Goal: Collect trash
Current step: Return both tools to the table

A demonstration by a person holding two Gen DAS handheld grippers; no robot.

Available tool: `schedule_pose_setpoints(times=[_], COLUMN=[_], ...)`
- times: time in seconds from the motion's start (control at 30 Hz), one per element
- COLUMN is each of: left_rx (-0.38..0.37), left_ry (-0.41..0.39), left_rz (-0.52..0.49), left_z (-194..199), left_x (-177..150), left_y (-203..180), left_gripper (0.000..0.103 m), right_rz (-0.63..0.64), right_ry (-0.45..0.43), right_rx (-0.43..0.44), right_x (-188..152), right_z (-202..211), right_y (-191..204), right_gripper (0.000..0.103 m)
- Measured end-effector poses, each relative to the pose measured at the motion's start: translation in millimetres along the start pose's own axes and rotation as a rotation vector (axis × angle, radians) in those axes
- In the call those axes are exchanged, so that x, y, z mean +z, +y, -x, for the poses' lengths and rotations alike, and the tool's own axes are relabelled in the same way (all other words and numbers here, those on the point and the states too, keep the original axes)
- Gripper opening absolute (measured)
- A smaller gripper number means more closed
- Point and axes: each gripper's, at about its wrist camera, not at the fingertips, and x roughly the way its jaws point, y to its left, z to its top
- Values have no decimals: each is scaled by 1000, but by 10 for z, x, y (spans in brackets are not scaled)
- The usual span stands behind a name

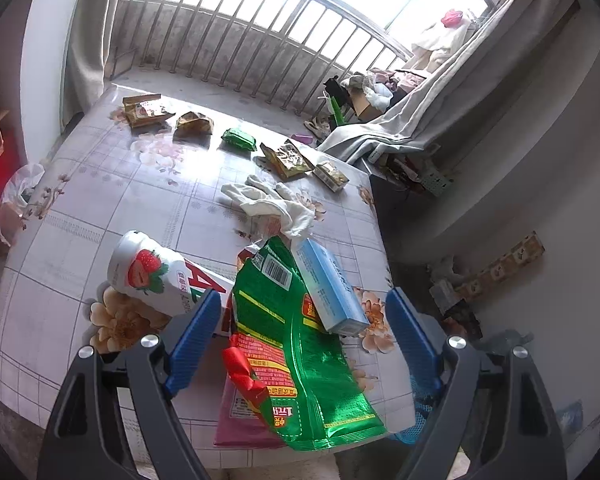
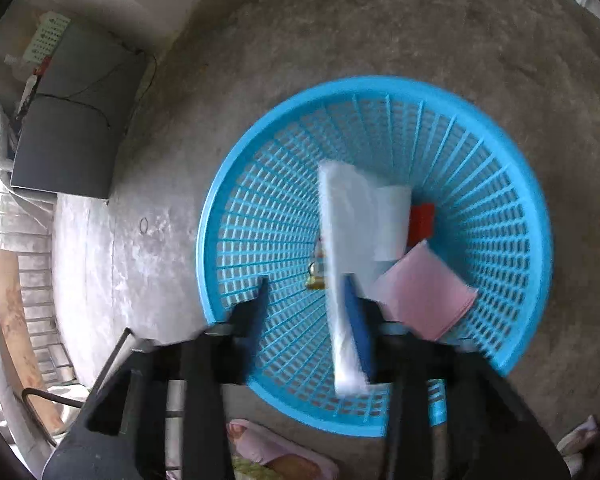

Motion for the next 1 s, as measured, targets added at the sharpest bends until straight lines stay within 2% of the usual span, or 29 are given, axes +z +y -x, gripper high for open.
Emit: schedule_pose_setpoints(times=[0.33, 0.5, 0.6, 0.77, 0.87, 1.0], left_rx=[-10, -35, -46, -44, -43, -2], left_ry=[4, 4, -5, -3, -19, -42], left_rz=[17, 17, 17, 21, 12, -25], left_z=[-29, -26, -2, 18, 73, 118], left_x=[-12, -24, -12, 42, 111, 196], left_y=[82, 151, 211, 316, 377, 459], left_gripper=[82, 82, 83, 83, 83, 84], right_rz=[11, -1, 21, 96, 167, 264], right_ry=[-6, -31, -49, -75, -98, -97], right_rx=[36, 93, 129, 182, 210, 302], right_x=[-40, -184, -312, -585, -807, -1087], right_z=[165, 505, 798, 1288, 1566, 1847], right_y=[-7, -96, -37, 252, 553, 1082], right_gripper=[50, 52, 56, 65, 67, 67])
